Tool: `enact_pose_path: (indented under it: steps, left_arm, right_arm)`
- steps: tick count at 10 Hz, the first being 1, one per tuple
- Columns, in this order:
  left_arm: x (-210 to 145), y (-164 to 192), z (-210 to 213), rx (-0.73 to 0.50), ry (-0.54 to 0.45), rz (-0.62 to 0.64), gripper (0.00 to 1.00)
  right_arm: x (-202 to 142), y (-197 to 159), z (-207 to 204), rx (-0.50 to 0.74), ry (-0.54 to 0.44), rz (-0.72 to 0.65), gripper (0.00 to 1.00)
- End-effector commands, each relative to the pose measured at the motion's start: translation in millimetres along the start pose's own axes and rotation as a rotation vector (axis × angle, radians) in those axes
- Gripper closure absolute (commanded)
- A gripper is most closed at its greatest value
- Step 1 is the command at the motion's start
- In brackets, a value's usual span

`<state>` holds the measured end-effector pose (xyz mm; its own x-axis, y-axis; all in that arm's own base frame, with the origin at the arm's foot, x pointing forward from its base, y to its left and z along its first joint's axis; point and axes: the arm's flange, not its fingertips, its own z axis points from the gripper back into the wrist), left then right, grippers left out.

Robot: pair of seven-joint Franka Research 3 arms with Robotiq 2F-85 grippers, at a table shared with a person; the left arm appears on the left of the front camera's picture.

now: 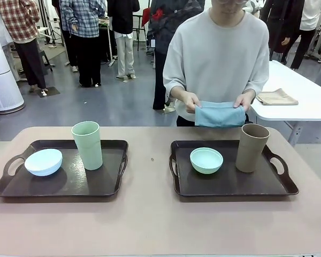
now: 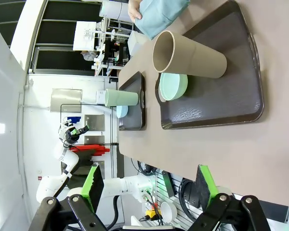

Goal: Set up a tray with a mat and arrange the tableware.
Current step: Pick up the Picnic Bowl and Reusable plastic cup from the Handle tray in front of the human's position and hold them in the air.

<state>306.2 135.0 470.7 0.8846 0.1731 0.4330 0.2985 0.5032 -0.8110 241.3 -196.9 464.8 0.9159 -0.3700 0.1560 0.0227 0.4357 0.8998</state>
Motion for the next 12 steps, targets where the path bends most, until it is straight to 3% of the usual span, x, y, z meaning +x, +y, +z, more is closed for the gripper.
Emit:
enact_pose_path:
  steps: [1,12]
  left_arm:
    - [2.1,2.3,0.1,-0.023,-0.016,-0.027,0.00]
    - [2.1,2.3,0.1,-0.023,-0.016,-0.027,0.00]
  right_arm:
    - [-0.2,-1.6,-2.7,0.027,-0.005,0.011,0.00]
    - [-0.2,-1.6,-2.7,0.027,-0.005,0.011,0.00]
